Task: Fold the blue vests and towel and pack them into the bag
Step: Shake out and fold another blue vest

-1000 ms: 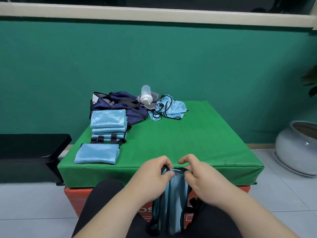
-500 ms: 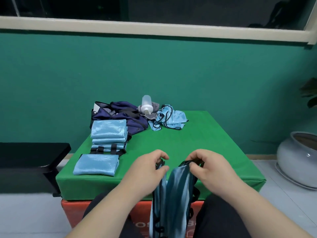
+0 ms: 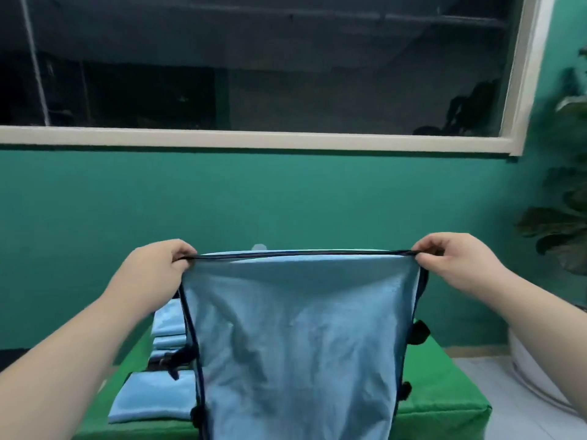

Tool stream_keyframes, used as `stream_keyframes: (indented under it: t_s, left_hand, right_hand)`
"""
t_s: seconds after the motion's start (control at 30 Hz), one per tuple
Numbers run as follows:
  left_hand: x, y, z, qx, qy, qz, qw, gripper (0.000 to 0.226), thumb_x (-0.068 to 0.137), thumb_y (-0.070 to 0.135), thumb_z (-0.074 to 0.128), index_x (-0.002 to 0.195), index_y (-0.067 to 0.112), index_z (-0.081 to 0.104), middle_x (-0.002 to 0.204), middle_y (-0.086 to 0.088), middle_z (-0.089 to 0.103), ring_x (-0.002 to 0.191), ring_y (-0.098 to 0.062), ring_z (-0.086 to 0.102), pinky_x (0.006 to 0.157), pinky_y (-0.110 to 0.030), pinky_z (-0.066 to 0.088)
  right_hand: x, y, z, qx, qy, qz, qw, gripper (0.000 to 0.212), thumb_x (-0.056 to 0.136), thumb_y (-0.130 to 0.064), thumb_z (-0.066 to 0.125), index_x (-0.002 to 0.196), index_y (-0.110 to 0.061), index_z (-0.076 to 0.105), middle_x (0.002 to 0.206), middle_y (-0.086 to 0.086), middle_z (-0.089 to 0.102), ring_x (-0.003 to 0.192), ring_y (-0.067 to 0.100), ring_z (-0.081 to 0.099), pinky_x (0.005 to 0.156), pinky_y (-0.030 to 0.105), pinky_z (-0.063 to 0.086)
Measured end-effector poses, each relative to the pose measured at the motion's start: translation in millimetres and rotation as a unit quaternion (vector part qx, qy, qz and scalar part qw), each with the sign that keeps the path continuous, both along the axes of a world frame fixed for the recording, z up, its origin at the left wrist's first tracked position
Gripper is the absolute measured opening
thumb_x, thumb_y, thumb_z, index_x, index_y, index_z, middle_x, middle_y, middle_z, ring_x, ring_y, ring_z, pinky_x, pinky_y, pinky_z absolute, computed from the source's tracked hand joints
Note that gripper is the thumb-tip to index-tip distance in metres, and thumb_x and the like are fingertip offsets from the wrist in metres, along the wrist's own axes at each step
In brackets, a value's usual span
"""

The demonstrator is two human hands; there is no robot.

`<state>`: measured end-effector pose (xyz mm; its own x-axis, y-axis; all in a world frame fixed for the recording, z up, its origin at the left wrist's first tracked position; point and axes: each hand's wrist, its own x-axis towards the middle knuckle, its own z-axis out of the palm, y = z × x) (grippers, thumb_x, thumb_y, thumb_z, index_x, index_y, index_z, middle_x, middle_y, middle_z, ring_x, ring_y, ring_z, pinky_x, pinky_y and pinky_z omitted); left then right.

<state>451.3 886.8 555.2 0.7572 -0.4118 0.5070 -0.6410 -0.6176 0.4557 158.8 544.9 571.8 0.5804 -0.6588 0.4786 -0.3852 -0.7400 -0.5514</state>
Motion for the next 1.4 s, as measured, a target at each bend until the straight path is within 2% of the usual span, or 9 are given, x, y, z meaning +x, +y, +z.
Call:
stream_keyframes:
  t_s: [0.13, 0.33, 0.47, 0.53, 0.67, 0.83, 1.0, 1.13, 1.4]
  left_hand:
    - [1, 0, 23, -0.029, 0.037, -0.031, 0.998, 0.023, 0.092, 0.010, 0.059, 0.083, 0.030, 0.066, 0.084, 0.009, 0.070, 0.078, -0.014, 0.065, 0.052, -0.017, 0.042]
    - [6, 2, 69, -0.031, 0.036, -0.043, 0.998, 0.016, 0.089, 0.016, 0.069, 0.080, 0.028, 0.071, 0.082, 0.014, 0.069, 0.076, -0.001, 0.059, 0.060, -0.018, 0.040]
    - [5, 5, 94, -0.063, 0.049, -0.038, 0.996, 0.010, 0.087, 0.017, 0.074, 0.083, 0.026, 0.074, 0.078, 0.009, 0.069, 0.069, -0.008, 0.057, 0.062, -0.026, 0.041]
    - [8, 4, 86, -0.059, 0.080, -0.051, 0.994, 0.008, 0.085, 0.015, 0.075, 0.084, 0.023, 0.076, 0.064, 0.004, 0.066, 0.055, -0.014, 0.054, 0.058, -0.025, 0.042]
    - [20, -11, 51, -0.083, 0.195, -0.099, 0.972, 0.005, 0.088, 0.001, 0.070, 0.090, 0.004, 0.072, 0.055, -0.009, 0.061, 0.039, -0.012, 0.052, 0.040, -0.021, 0.047]
    - [63, -49, 35, -0.171, 0.289, -0.112, 0.935, 0.008, 0.089, -0.002, 0.068, 0.096, 0.000, 0.069, 0.065, -0.015, 0.068, 0.052, -0.017, 0.064, 0.051, -0.025, 0.059]
    - [109, -107, 49, -0.241, 0.318, -0.116, 0.909, 0.010, 0.088, -0.008, 0.066, 0.096, -0.003, 0.063, 0.079, -0.018, 0.065, 0.060, -0.023, 0.067, 0.055, -0.028, 0.061]
    - [150, -152, 82, -0.267, 0.293, -0.107, 0.912, 0.008, 0.089, -0.006, 0.066, 0.091, 0.001, 0.064, 0.083, -0.018, 0.064, 0.060, -0.023, 0.064, 0.056, -0.028, 0.061]
    - [176, -182, 205, -0.327, 0.105, -0.145, 0.928, 0.005, 0.092, 0.008, 0.067, 0.090, 0.012, 0.068, 0.083, -0.007, 0.067, 0.069, -0.017, 0.065, 0.071, -0.030, 0.056]
  right_hand:
    - [2, -2, 19, -0.022, 0.009, 0.008, 1.000, 0.021, 0.087, -0.017, 0.065, 0.078, -0.035, 0.071, 0.075, -0.014, 0.071, 0.067, 0.016, 0.065, 0.059, 0.027, 0.049]
    - [4, -12, 64, -0.037, -0.009, 0.018, 0.999, 0.022, 0.091, -0.017, 0.066, 0.082, -0.035, 0.071, 0.070, -0.021, 0.070, 0.043, 0.002, 0.051, 0.041, 0.018, 0.041]
    - [5, -9, 82, -0.052, -0.055, 0.003, 0.997, 0.020, 0.089, -0.016, 0.065, 0.082, -0.034, 0.072, 0.080, -0.013, 0.073, 0.055, 0.019, 0.058, 0.047, 0.024, 0.047]
    - [6, -12, 69, -0.035, -0.045, 0.006, 0.998, 0.019, 0.088, -0.015, 0.065, 0.082, -0.032, 0.073, 0.081, -0.009, 0.074, 0.054, 0.024, 0.055, 0.050, 0.027, 0.047]
    - [17, -27, 34, -0.003, -0.005, 0.003, 1.000, 0.018, 0.088, -0.016, 0.067, 0.080, -0.031, 0.072, 0.080, -0.007, 0.073, 0.049, 0.015, 0.051, 0.051, 0.026, 0.045]
    - [48, -61, 27, 0.080, -0.029, 0.007, 0.996, 0.014, 0.089, -0.013, 0.066, 0.084, -0.023, 0.074, 0.055, -0.004, 0.059, 0.046, 0.015, 0.048, 0.052, 0.025, 0.042]
    - [105, -106, 46, 0.140, -0.073, -0.001, 0.987, 0.012, 0.093, -0.007, 0.062, 0.092, -0.014, 0.072, 0.070, 0.007, 0.067, 0.049, 0.018, 0.061, 0.048, 0.028, 0.052]
    - [157, -142, 78, 0.229, -0.157, 0.031, 0.960, 0.012, 0.096, -0.001, 0.058, 0.102, -0.005, 0.068, 0.089, 0.016, 0.067, 0.061, 0.024, 0.069, 0.055, 0.037, 0.062]
    - [188, -162, 204, 0.141, -0.344, 0.098, 0.923, 0.024, 0.093, 0.002, 0.057, 0.086, -0.016, 0.070, 0.085, 0.010, 0.066, 0.067, 0.019, 0.063, 0.066, 0.029, 0.062]
